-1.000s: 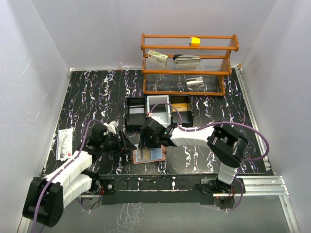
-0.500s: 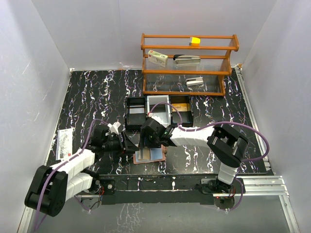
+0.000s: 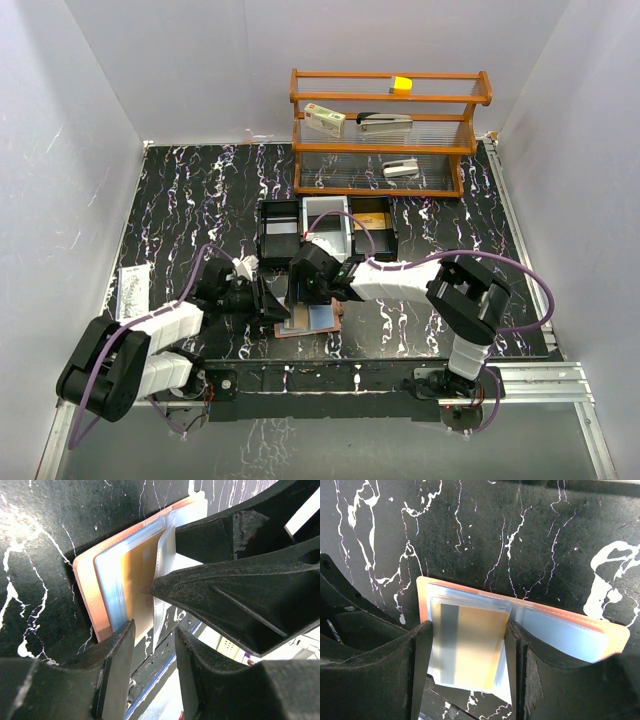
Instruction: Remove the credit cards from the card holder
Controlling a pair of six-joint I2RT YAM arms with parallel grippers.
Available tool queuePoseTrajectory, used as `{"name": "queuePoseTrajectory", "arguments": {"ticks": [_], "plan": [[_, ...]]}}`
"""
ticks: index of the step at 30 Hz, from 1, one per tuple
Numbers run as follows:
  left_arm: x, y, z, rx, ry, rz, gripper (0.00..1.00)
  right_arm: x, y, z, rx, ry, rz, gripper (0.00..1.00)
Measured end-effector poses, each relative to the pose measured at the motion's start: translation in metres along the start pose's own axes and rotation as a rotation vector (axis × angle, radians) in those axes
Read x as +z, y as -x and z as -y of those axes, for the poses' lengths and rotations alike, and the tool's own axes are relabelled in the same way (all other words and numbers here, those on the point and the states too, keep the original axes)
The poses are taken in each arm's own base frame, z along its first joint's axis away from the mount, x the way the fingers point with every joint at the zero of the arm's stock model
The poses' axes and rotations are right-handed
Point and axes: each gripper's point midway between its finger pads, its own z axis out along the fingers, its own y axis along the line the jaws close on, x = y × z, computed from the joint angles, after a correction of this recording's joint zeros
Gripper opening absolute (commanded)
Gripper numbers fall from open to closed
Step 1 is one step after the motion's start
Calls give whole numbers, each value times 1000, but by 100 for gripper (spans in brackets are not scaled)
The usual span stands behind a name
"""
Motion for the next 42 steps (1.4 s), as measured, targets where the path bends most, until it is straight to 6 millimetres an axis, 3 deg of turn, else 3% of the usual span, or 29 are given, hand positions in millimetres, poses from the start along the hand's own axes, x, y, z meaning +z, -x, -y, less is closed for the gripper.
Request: {"name": "queuePoseTrajectory", "arguments": {"ticks": [11, 17, 26, 34, 42], "plan": [[9, -1, 5, 25, -12, -13, 28, 0, 0, -1, 1, 7, -7, 49], [13, 2, 7, 26, -7, -21, 29, -1, 1, -1, 6, 15, -16, 61], [18, 2, 10, 37, -1, -44, 32, -24, 20, -8, 23, 54, 23, 71], [23, 6, 24, 74, -12, -48, 41, -48, 34, -5, 42, 65, 82, 71], [39, 5, 41, 115, 11, -72, 56, -67, 38, 20, 85, 43, 136, 70]]}}
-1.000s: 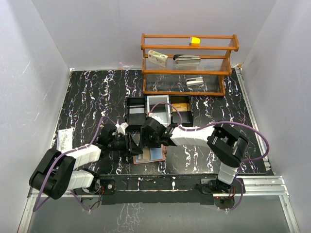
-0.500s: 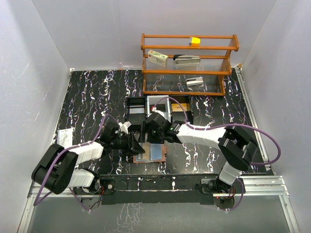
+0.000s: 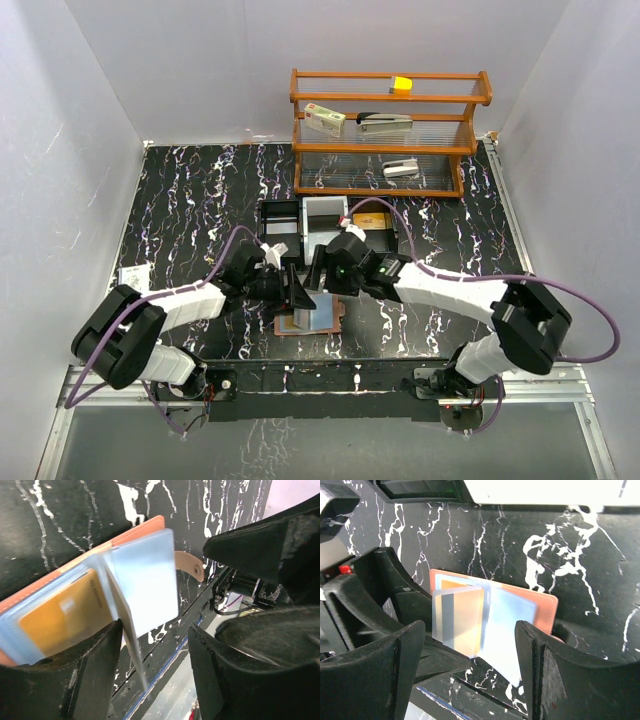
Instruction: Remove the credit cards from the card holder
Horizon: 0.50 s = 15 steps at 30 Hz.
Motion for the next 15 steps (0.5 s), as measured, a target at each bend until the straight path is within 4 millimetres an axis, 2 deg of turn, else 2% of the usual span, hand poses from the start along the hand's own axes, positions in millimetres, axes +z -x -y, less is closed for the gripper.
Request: {"name": "queuePoseTrajectory", "arguments": {"ticks": [8, 13, 15], "plan": [[8, 7, 17, 19, -1, 0, 64, -13, 2, 20, 70, 5, 24, 69], [-1, 11, 15, 44, 50, 42, 67, -16, 5, 14, 87, 48, 23, 66], [-3, 11, 15, 54, 53, 47, 64, -19, 4, 11, 94, 70, 21, 66]]}}
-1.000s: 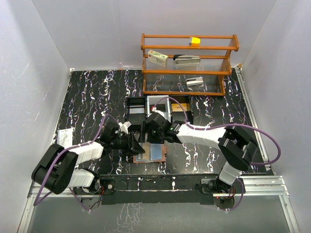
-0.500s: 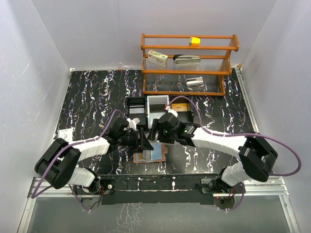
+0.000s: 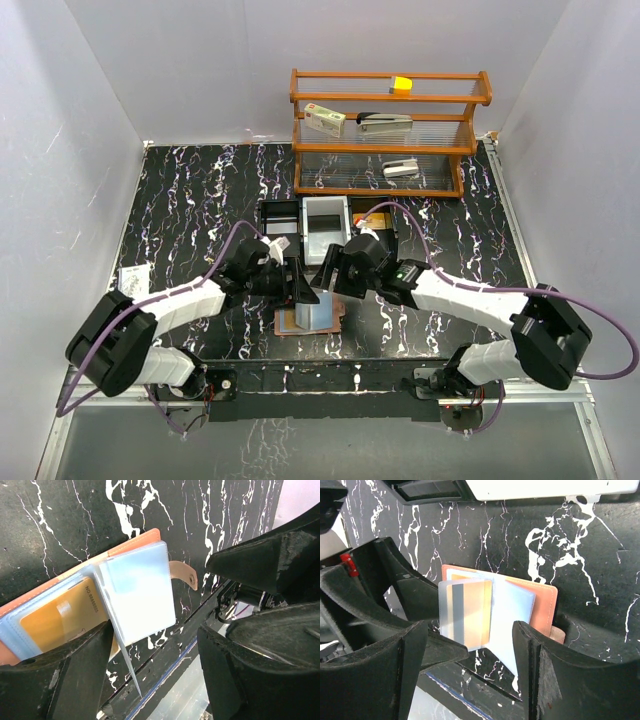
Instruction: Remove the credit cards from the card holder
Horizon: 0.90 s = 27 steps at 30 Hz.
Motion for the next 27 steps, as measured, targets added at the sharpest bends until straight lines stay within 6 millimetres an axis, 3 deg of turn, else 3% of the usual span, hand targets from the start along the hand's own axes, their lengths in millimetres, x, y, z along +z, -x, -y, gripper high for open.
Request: {"name": "queuePoseTrajectory", "arguments": {"ticks": [14, 22, 27], "plan": [[19, -2, 12, -6, -37, -64, 62, -4, 11, 8, 45, 10, 32, 61], [2, 2, 7, 9, 16, 15, 60, -2, -4, -1, 45, 94, -45, 39], [-3, 3, -2, -2, 72, 45, 57, 10, -16, -3, 46, 122, -113, 36]]}}
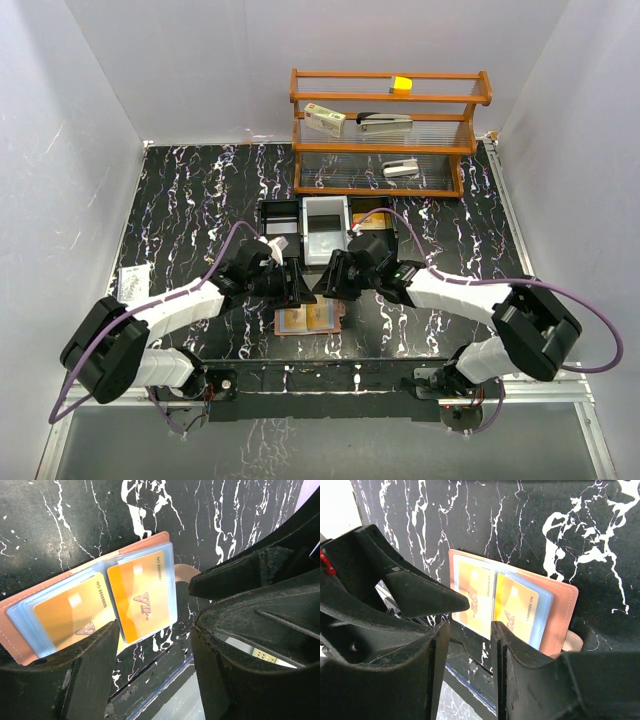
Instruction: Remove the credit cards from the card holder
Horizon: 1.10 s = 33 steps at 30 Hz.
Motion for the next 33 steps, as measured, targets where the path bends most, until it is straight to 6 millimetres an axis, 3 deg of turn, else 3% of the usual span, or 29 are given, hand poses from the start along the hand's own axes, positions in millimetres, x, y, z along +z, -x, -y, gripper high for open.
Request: {"name": "queuePoseTrajectory", "arguments": {"ticks": [10, 16, 33], "plan": [[6, -6, -11, -18, 36, -27, 56, 8, -13, 19, 2, -47, -56, 37], [18, -10, -19, -39, 49, -61, 52, 16, -37, 54, 26, -124, -128, 35], [27, -14, -23, -67, 35, -72, 25, 16, -37, 54, 34, -123, -124, 34]]}}
